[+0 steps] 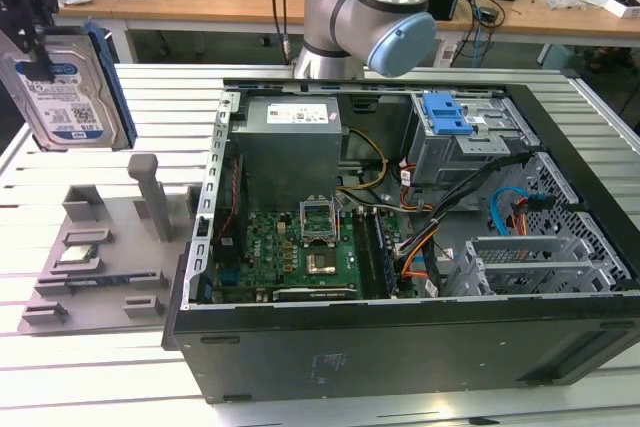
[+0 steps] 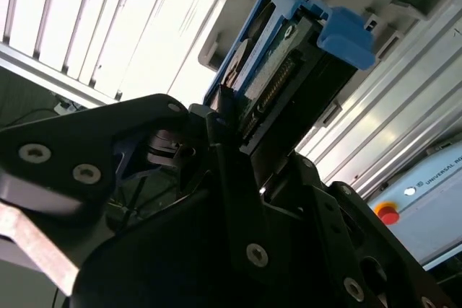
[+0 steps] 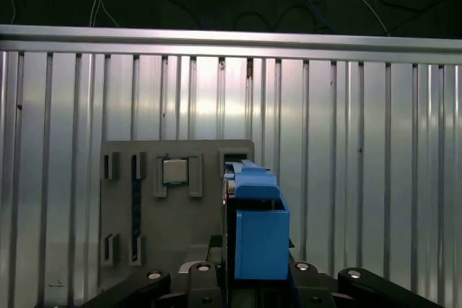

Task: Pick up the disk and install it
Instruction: 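Pick up the disk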

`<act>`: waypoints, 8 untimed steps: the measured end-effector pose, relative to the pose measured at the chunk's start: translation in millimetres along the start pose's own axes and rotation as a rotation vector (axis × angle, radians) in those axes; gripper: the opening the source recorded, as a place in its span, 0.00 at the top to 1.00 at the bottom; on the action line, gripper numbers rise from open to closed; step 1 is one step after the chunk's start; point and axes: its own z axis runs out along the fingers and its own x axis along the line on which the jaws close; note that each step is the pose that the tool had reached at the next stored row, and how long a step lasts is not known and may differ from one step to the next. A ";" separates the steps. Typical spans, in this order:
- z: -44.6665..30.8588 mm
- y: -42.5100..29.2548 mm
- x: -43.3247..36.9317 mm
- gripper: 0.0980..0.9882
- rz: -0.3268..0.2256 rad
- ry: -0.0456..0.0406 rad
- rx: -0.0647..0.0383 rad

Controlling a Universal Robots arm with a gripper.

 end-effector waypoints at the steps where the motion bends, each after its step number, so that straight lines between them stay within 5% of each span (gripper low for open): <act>1: -4.6 0.1 -0.1 0.70 0.000 0.0000 0.000; 8: -19.2 0.6 -0.2 0.70 0.000 0.0000 0.000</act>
